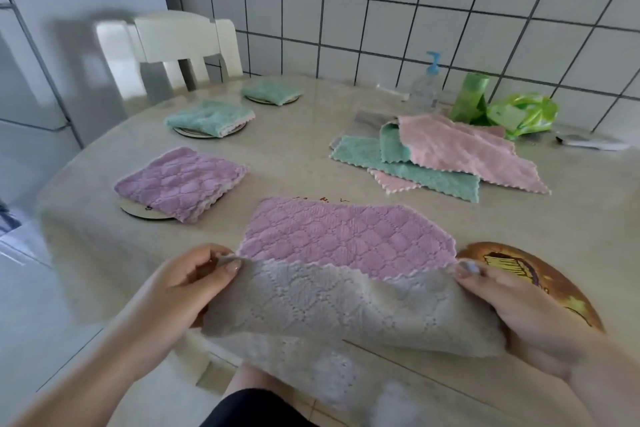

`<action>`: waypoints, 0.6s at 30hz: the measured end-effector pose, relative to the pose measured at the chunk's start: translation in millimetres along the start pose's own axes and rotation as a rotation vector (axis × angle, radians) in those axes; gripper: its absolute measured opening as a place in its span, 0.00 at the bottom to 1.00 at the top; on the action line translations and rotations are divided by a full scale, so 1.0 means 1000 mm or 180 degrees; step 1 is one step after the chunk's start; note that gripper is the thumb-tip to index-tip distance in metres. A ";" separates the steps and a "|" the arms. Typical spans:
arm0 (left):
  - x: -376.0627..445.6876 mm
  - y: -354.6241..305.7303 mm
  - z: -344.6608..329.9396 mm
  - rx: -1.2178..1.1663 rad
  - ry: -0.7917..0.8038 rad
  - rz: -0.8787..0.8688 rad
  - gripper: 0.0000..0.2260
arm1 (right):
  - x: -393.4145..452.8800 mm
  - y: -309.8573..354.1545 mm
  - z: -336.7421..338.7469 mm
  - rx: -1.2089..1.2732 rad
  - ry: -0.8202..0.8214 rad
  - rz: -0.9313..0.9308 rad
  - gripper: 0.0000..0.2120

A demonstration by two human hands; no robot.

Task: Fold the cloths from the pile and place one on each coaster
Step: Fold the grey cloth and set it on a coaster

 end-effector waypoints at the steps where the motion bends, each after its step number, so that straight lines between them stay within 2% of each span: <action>1: 0.003 -0.002 0.000 -0.0006 -0.0024 0.0011 0.08 | 0.003 0.002 0.001 0.0015 -0.0111 0.0079 0.14; 4: 0.017 -0.007 0.001 -0.0020 -0.0124 -0.0001 0.06 | 0.012 0.016 0.005 -0.0259 -0.0469 0.0443 0.10; 6: 0.029 -0.011 0.002 0.0196 -0.0157 -0.0170 0.05 | 0.021 0.025 0.007 -0.0931 -0.0594 0.0748 0.12; 8: 0.044 -0.014 0.004 0.0702 -0.0204 -0.0487 0.05 | 0.037 0.031 0.016 -0.1630 -0.0802 0.0950 0.12; 10: 0.061 -0.019 0.005 0.1394 -0.0305 -0.0812 0.04 | 0.053 0.040 0.022 -0.1803 -0.0898 0.1050 0.05; 12: 0.079 -0.024 0.004 0.1997 -0.0366 -0.1082 0.04 | 0.071 0.047 0.024 -0.2042 -0.0736 0.0930 0.11; 14: 0.095 -0.030 0.003 0.2324 -0.0379 -0.1238 0.04 | 0.087 0.049 0.028 -0.2297 -0.0554 0.0752 0.27; 15: 0.103 -0.032 0.002 0.2474 -0.0372 -0.1258 0.03 | 0.094 0.049 0.030 -0.2362 -0.0460 0.0685 0.27; 18: 0.119 -0.033 0.000 0.2858 -0.0265 -0.1228 0.02 | 0.103 0.050 0.031 -0.2435 -0.0316 0.0662 0.12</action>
Point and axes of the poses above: each hand's wrist, its own x-axis towards the middle knuckle, its own z-axis out of the back of the hand, y = z × x, the point moved 2 cm from there along x, towards the middle knuckle, and after that the axes turned 5 degrees about x, right-handed, at the moved point
